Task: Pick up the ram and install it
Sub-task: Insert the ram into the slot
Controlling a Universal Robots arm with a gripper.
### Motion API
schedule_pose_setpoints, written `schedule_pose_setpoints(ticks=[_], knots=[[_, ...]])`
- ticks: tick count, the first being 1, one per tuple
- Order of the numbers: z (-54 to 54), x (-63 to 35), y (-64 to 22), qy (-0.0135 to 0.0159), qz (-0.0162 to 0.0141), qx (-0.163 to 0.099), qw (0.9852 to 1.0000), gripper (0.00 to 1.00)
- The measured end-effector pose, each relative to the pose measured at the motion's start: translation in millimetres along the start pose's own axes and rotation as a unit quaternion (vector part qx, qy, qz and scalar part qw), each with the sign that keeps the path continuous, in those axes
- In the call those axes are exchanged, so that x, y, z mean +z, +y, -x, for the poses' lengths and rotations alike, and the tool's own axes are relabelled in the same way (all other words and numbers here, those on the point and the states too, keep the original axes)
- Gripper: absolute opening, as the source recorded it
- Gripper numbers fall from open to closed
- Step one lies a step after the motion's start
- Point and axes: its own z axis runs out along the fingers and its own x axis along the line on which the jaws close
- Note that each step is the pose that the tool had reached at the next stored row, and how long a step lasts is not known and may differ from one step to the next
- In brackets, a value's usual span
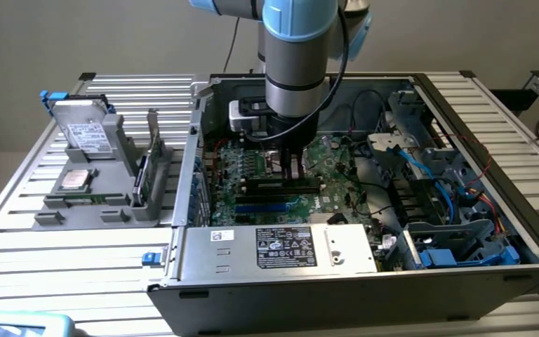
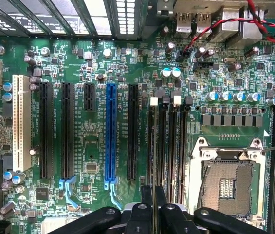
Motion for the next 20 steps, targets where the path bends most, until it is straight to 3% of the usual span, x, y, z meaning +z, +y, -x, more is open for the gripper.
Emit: schedule_pose_setpoints(ticks=[20], knots=[[-0.1,2.3,-2.6,-0.0012,0.0004,0.002,1.0,0.14]])
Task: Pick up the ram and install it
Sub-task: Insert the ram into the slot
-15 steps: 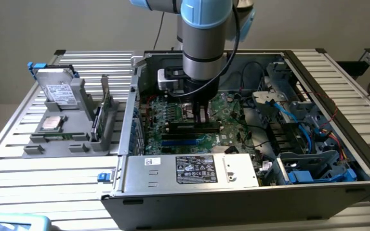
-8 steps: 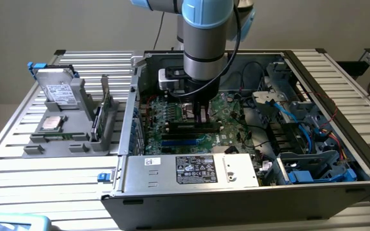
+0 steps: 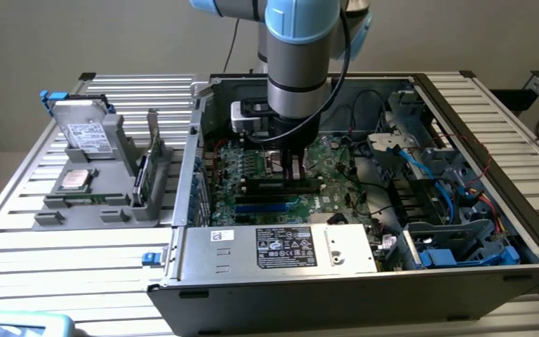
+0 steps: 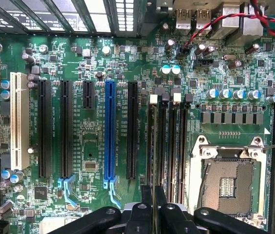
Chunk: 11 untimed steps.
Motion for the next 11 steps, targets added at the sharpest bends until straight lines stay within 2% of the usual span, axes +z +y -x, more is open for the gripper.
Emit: schedule_pose_setpoints(ticks=[11], knots=[[-0.1,1.9,0.1,-0.0003,-0.0002,0.005,1.0,0.14]])
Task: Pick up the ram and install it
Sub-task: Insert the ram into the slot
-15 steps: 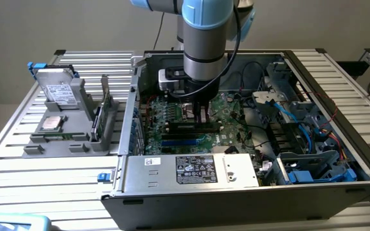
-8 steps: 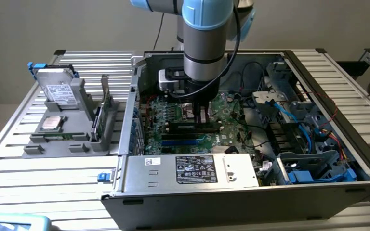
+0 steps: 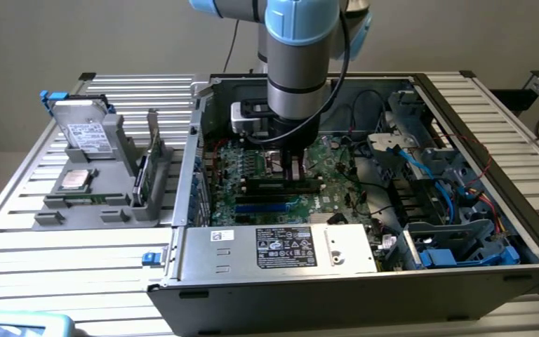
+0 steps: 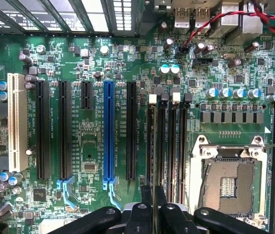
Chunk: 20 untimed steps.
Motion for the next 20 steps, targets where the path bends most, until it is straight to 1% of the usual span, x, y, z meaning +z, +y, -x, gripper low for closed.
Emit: schedule_pose_setpoints(ticks=[10,12,13,14,16,17,20], knots=[[-0.1,2.0,0.1,0.0002,0.0,0.001,1.0,0.14],[0.1,2.4,-0.2,-0.0003,-0.0006,0.001,1.0,0.15],[0.1,2.4,-0.1,-0.0003,-0.0002,0.001,1.0,0.15],[0.0,2.3,0.0,-0.0002,-0.0001,0.001,1.0,0.27],[0.0,2.2,0.1,0.0,0.0,0.001,1.0,0.27],[0.0,2.1,0.1,0.0,0.0,0.001,1.0,0.34],[0.0,1.7,0.1,0.0002,0.0001,0.001,1.0,0.34]])
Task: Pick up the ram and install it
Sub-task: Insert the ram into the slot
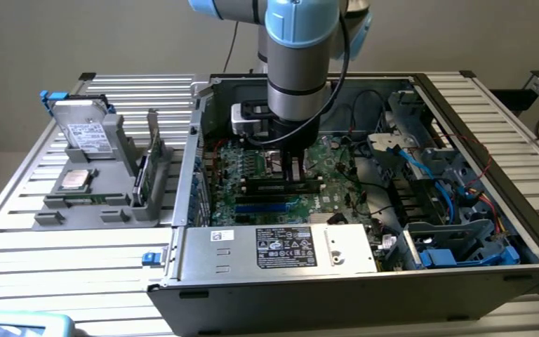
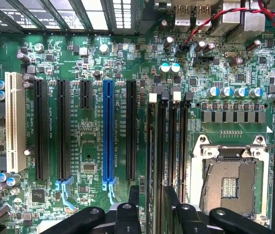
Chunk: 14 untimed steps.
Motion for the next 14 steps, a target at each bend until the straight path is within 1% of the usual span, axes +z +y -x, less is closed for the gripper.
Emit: schedule_pose_setpoints(ticks=[3,5,7,8,9,11,13,14], knots=[[0.4,-4.1,-0.2,0.0,0.0,0.0,1.0,0.34],[0.9,-9.9,-0.4,0.0009,0.0,0.0,1.0,0.34],[1.1,-16.8,-0.7,0.0027,0.0002,0.0,1.0,0.34],[1.2,-19.2,-0.7,0.0042,0.0002,0.0,1.0,0.34],[1.4,-19.9,-0.6,0.0077,-0.0001,0.0,1.0,0.34],[1.4,-23.9,-0.6,0.0128,-0.0006,0.0,0.9999,0.34],[1.7,-30.4,-0.7,0.0165,-0.0006,-0.001,0.9999,0.34],[1.9,-34.8,-0.8,0.0176,-0.0006,-0.001,0.9998,0.34]])
